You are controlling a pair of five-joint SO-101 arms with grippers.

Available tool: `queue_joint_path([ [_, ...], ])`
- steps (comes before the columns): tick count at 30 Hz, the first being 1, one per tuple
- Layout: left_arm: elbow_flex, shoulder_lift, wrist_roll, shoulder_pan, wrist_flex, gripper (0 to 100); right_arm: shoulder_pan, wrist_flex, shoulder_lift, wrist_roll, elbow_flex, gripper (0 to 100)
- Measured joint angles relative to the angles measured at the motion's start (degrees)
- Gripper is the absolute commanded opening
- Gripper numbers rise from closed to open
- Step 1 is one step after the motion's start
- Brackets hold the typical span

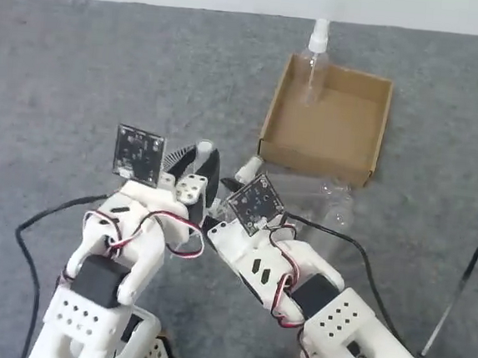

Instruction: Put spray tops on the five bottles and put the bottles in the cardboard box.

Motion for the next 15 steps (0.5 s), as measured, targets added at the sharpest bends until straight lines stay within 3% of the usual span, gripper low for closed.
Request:
queue_joint_path([
  [7, 0.26, 0.18, -0.35, 0.18, -0.09, 16, 0.09, 0.00, 0.00, 0.00, 0.00, 0.6],
  [15, -2.99, 0.62, -0.62, -4.31, 0.00, 17, 0.18, -0.09, -0.09, 0.00, -0.09, 0.6],
])
